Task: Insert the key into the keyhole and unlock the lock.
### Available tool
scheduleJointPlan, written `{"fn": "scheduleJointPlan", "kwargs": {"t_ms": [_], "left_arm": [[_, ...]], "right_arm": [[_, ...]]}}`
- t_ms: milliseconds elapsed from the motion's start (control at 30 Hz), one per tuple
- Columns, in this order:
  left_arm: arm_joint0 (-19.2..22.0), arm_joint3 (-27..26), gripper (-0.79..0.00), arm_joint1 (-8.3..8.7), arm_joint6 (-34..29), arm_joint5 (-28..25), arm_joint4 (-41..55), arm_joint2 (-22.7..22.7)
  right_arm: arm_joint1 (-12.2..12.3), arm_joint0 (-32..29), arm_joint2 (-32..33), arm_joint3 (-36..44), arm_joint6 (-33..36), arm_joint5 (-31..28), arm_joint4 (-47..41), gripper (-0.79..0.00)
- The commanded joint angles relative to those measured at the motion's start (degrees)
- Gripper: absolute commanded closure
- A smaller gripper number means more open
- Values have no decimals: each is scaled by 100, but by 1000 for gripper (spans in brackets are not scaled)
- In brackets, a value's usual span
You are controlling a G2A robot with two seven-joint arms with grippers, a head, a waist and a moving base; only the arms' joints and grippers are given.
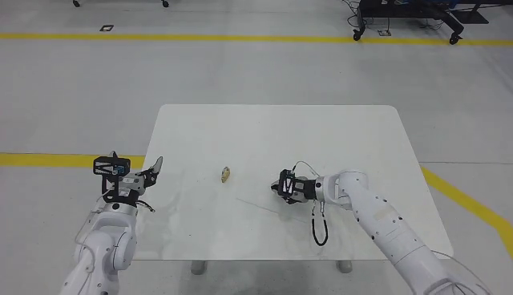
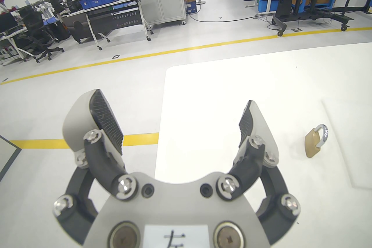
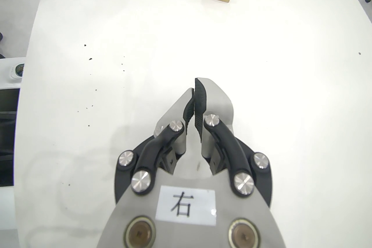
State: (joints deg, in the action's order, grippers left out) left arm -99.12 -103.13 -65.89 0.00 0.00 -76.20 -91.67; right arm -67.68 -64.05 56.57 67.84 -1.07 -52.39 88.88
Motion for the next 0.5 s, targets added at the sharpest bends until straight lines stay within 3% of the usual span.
{"fn": "scheduleJointPlan", "kwargs": {"t_ms": [0, 467], "left_arm": [[0, 0, -785, 0, 0, 0, 0, 0], [0, 0, -785, 0, 0, 0, 0, 0]], "right_arm": [[15, 31, 43, -57, -69, 32, 5, 0], [157, 24, 410, -58, -578, 48, -68, 0]]}}
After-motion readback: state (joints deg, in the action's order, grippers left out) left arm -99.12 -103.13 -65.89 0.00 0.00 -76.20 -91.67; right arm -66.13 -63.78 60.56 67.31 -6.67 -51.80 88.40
